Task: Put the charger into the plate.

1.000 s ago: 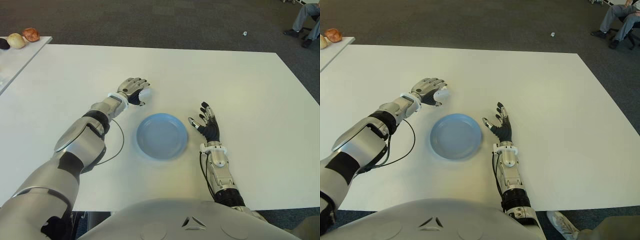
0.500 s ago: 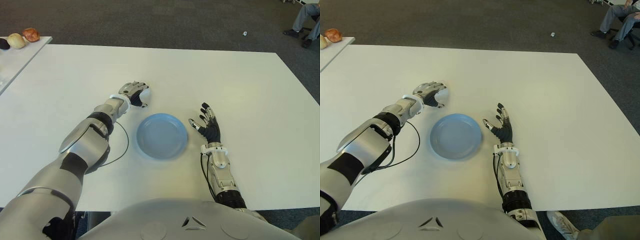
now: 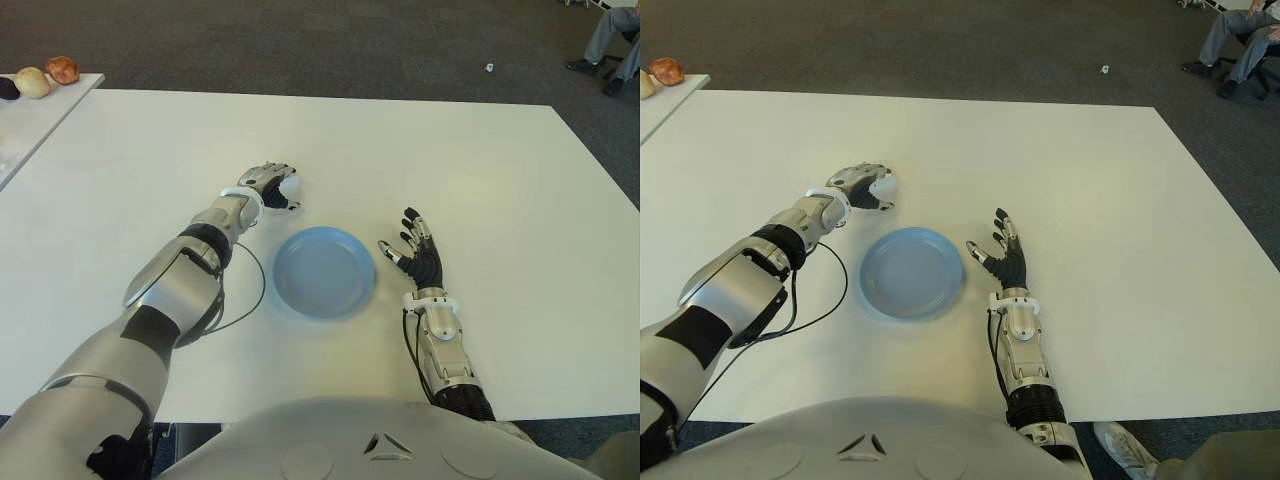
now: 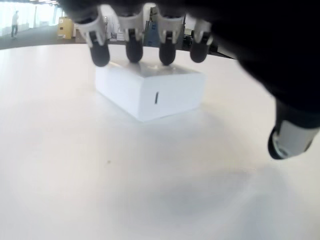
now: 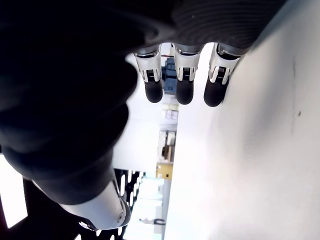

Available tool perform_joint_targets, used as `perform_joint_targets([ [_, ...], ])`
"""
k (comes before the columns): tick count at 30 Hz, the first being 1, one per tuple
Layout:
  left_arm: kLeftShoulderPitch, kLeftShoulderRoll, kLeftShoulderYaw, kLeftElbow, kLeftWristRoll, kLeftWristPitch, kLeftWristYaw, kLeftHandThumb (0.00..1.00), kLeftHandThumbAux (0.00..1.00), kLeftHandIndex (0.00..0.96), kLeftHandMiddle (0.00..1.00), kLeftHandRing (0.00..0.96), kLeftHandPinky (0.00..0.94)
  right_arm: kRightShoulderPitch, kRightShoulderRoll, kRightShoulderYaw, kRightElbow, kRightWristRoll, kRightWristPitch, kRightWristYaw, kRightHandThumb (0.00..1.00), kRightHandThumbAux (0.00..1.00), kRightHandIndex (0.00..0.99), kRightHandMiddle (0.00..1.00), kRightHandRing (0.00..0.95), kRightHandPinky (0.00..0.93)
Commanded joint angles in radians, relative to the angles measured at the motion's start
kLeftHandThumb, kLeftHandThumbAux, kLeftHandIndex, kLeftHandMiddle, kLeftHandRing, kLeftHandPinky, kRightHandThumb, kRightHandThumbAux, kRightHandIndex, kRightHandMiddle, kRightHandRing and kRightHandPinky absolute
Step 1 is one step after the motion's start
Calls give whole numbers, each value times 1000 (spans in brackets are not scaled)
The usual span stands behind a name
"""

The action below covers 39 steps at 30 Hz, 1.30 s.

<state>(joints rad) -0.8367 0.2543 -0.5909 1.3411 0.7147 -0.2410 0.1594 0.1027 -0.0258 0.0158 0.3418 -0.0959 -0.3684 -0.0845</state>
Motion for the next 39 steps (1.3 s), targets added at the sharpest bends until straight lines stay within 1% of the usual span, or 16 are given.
perform_joint_targets([
  [1,43,-12,1,18,-2,34,-46,0,457,0,0,0,0,52,-6,-7,46,5,35,7,66,871,46,62,68,111],
  [8,45,-18,5,21,-6,68,-49,0,450,0,0,0,0,54,-5,-9,48,7,31,8,71,872,47,63,70,112],
  [12,48,-25,27,23,-29,86,-72,0,439,0,0,0,0,53,-5,-11,52,8,26,9,72,867,47,64,70,112],
  [15,50,-28,54,22,-57,92,-104,0,426,0,0,0,0,52,-4,-11,50,6,25,6,71,858,49,64,70,112],
  [18,53,-29,63,21,-68,93,-121,0,415,0,0,0,1,51,-4,-12,51,5,25,5,68,850,50,64,70,110],
  [30,57,0,54,10,-59,81,-192,0,390,0,0,0,8,47,-1,-12,47,-1,37,-5,22,810,46,55,59,88],
  [39,70,64,27,-20,-43,16,-253,0,375,0,0,0,19,44,-5,-13,46,-3,43,-7,1,780,38,50,51,74],
])
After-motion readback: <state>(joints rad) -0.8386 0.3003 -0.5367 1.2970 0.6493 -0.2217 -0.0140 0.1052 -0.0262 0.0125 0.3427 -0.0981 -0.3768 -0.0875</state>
